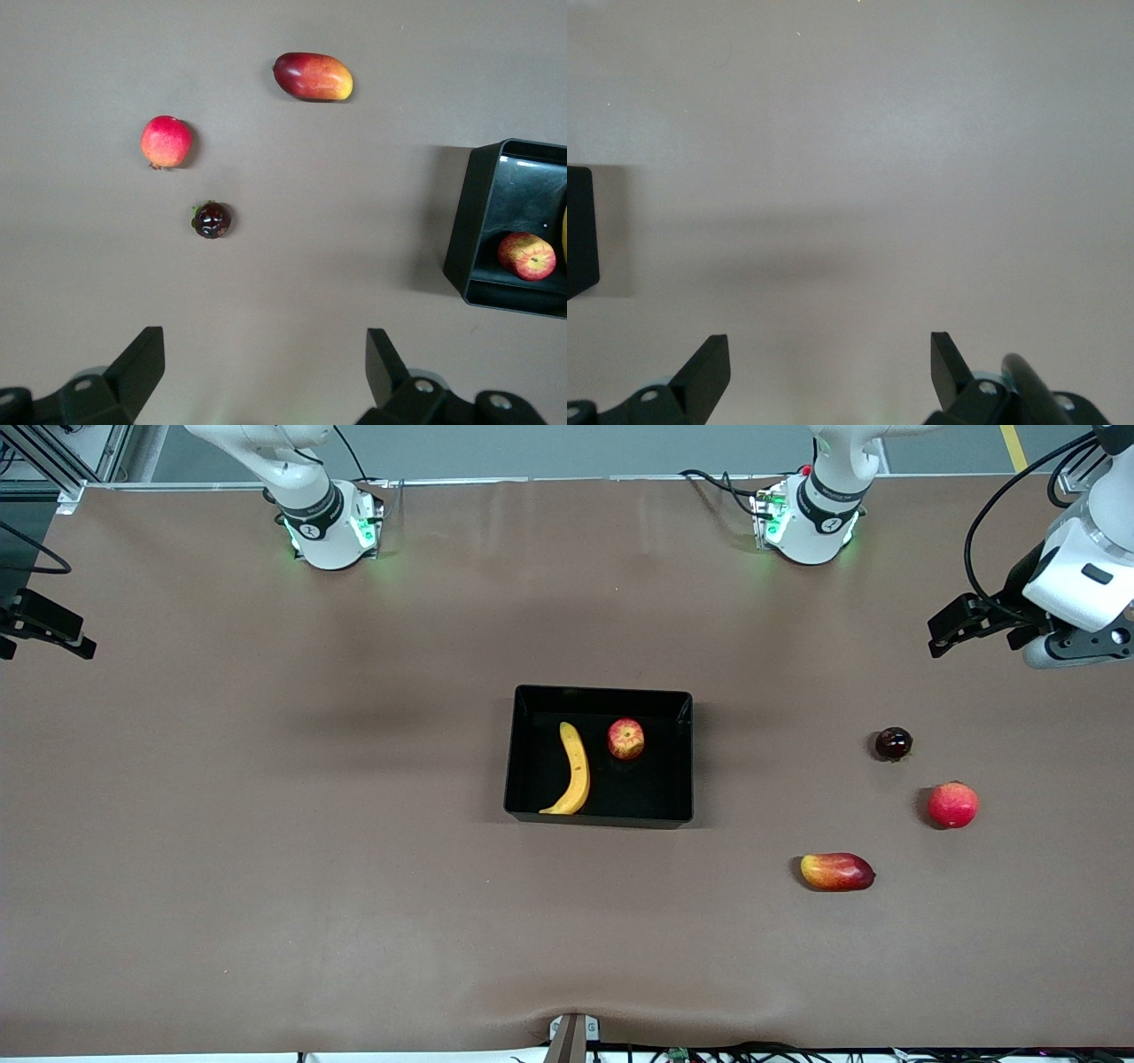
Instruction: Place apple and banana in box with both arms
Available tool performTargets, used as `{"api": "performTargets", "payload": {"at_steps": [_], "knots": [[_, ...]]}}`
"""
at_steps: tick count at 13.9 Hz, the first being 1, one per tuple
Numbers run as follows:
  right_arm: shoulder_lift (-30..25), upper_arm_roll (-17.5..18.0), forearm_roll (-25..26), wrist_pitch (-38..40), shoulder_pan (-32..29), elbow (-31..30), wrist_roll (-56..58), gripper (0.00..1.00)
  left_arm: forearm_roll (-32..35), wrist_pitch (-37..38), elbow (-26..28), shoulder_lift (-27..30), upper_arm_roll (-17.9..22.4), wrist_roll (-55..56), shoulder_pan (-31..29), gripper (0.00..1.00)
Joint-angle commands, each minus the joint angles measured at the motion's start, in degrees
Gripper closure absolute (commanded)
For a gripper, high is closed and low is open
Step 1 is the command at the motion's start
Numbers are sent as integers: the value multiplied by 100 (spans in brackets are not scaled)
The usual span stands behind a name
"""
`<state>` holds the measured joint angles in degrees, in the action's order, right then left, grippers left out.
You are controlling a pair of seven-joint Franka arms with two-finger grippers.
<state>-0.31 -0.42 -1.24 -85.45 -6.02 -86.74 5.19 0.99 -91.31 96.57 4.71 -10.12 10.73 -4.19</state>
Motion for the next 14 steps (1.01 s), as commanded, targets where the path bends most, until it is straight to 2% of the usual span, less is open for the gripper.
{"api": "performTargets", "payload": {"at_steps": [1,14], "knots": [[-39,60,19,-7,-75,8,52,0,-99,-62,116,162,-139,-53,-170,0],[-30,60,10,-7,-83,8,52,0,-11,26,-261,-93,-122,-53,-170,0]]}}
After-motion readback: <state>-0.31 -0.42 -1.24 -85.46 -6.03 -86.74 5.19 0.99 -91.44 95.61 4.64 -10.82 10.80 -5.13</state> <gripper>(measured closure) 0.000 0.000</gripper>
